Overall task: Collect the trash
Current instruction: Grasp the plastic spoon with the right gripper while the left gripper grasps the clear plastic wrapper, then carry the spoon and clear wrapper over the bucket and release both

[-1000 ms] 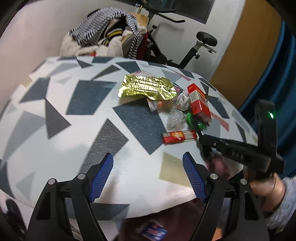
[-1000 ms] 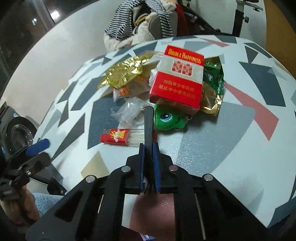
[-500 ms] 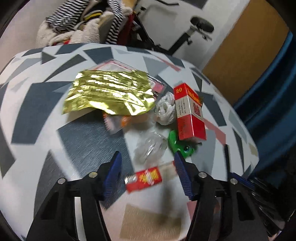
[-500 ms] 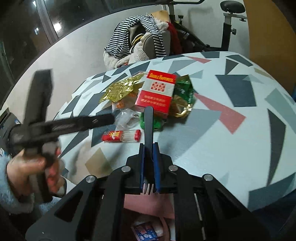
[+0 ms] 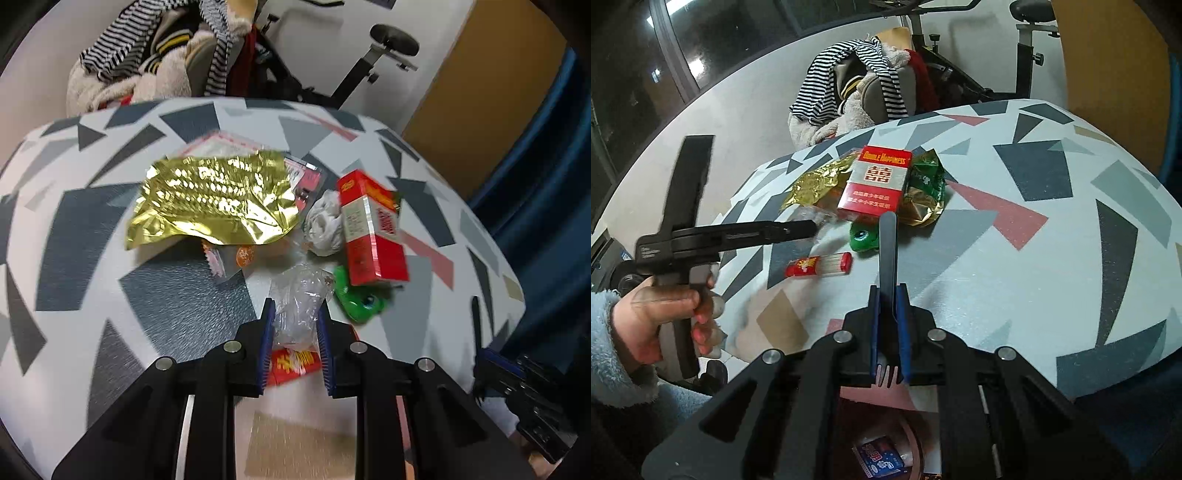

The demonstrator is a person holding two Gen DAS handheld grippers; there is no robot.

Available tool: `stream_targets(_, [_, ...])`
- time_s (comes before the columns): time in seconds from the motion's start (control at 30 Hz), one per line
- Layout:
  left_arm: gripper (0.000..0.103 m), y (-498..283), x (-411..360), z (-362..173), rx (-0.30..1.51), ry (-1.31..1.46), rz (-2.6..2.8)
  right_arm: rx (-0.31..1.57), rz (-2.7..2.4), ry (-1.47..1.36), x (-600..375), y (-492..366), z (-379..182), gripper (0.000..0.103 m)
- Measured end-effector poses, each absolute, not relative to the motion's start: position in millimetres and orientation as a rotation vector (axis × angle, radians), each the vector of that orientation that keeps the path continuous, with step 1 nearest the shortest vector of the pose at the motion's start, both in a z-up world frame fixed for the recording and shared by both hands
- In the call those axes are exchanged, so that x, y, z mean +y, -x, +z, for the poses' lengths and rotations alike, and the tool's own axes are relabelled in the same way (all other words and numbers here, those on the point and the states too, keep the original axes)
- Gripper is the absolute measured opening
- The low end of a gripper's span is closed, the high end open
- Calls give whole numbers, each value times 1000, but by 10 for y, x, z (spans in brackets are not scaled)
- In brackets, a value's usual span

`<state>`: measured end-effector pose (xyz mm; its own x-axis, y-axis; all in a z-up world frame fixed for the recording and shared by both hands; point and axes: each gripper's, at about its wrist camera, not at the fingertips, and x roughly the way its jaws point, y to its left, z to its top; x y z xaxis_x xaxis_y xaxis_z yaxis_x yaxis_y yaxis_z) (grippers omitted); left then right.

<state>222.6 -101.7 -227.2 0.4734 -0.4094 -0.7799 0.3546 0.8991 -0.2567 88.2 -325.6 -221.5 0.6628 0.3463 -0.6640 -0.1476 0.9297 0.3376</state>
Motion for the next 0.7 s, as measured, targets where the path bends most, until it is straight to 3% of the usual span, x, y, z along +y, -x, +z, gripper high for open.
stream_targets(0.4, [22,-1209,-812,-1849,868,-2,-548,773,319,-213,-3064,-533,-2070,13])
stream_targets(0.7, [22,-155,-511,-2230,918,-66,-558,789,362,-155,-2855,-146,-2182,13])
